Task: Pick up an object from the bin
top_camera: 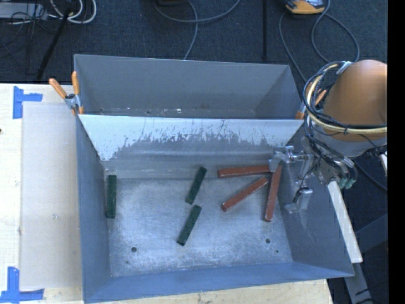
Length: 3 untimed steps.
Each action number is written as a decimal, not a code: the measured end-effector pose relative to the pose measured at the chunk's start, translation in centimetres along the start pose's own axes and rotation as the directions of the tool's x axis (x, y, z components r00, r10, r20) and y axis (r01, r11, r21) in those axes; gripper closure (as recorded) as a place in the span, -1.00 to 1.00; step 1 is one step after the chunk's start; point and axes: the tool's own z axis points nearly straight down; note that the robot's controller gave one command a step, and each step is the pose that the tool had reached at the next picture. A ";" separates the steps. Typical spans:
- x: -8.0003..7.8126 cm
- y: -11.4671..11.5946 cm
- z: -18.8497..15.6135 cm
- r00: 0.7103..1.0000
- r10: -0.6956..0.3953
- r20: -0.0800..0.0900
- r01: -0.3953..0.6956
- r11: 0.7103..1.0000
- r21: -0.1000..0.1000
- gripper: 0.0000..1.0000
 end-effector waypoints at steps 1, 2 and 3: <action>-2.3 1.7 12.2 0.969 -0.247 -0.005 0.247 0.969 -0.005 -1.00; -5.9 1.7 14.2 0.960 -0.279 0.001 0.279 0.960 -0.001 -1.00; -5.9 1.7 14.1 0.961 -0.278 0.002 0.278 0.961 -0.001 1.00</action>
Offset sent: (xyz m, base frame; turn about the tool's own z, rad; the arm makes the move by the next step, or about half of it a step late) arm 0.0216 0.0191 -0.1176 -0.2516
